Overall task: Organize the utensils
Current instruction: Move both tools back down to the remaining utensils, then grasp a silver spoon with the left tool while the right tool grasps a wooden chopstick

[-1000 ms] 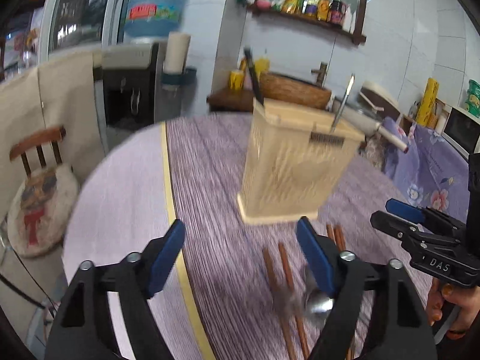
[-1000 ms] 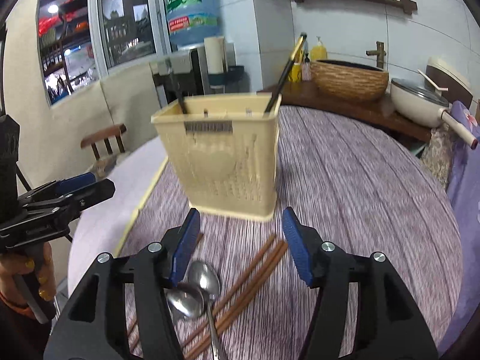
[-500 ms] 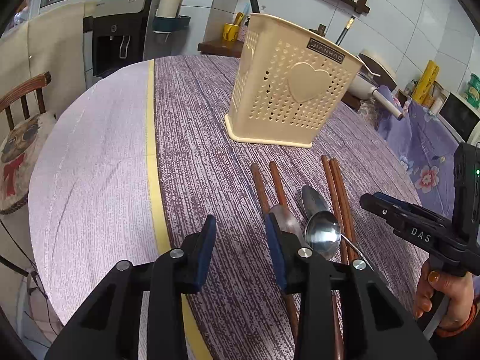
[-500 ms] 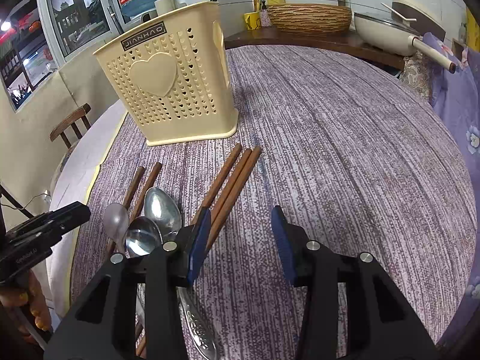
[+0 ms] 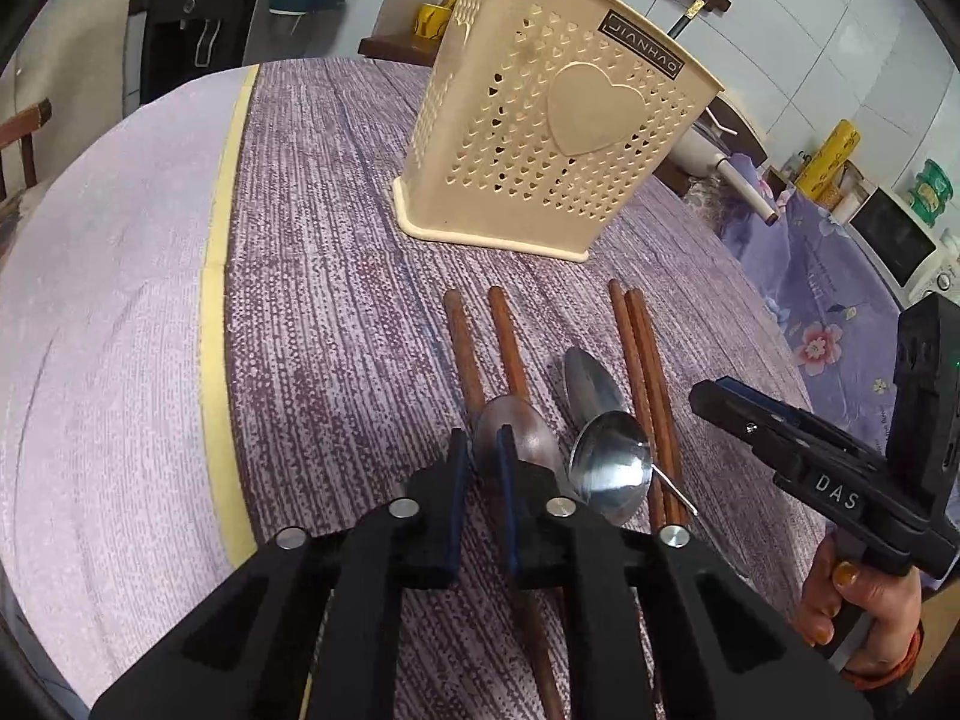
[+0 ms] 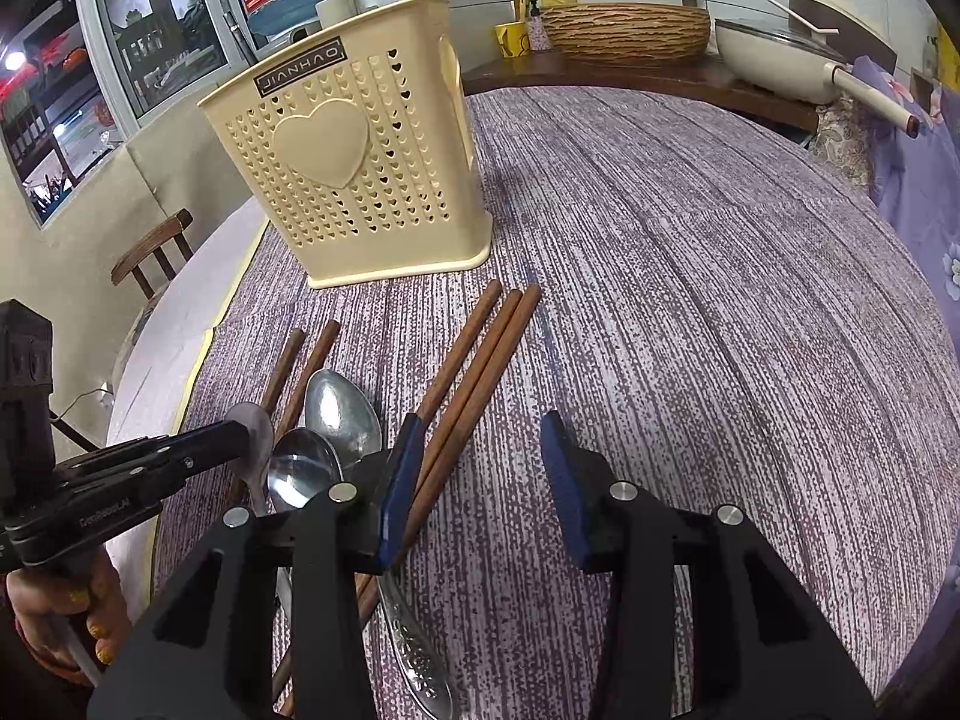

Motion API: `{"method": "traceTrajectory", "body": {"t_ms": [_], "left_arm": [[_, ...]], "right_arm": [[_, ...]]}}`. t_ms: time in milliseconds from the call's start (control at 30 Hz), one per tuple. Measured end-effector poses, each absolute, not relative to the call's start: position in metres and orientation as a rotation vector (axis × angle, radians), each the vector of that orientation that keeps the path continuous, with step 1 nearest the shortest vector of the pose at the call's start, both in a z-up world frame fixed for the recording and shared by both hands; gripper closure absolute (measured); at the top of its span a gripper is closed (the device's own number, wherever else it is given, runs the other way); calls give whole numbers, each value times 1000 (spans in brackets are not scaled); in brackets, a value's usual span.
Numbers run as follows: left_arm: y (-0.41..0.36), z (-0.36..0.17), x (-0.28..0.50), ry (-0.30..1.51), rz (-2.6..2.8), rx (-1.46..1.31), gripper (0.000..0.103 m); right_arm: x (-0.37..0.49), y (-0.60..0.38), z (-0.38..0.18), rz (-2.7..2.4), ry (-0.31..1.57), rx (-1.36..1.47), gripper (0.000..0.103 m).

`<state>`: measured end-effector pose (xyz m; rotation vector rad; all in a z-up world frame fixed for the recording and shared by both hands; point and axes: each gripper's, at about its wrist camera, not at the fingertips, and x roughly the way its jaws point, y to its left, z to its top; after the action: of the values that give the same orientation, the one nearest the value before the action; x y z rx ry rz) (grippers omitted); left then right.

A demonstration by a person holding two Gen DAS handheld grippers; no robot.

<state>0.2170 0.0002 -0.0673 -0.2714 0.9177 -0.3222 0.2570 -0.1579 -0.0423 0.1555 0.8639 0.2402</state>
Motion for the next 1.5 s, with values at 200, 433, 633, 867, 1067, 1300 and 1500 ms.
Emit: {"method": "traceTrajectory", "body": {"t_ms": [200,433,633,867,1067,1300,1500], "left_arm": [[8,-62,217,920,-358,-282,97],[24,-45,228,903,-349,-166,97],[36,-45,249,939,-340,-67,97],[45,-56,270,984,-314,-29,97],[29,-51,269,947,-290,-6,67],[35,-40,252,896,-137,-46,54],[22,-41,244,920,-110,-48,54]], "right_arm": [[261,-158,-44,258,878,174,62],[278,-158,-45,230,914,162,69],[288,-147,-51,212,944,108,72],[303,-145,-51,187,948,90,77],[316,-141,-50,157,941,70,81],[326,-131,-50,128,935,21,81],[326,-125,-50,124,918,15,89]]}}
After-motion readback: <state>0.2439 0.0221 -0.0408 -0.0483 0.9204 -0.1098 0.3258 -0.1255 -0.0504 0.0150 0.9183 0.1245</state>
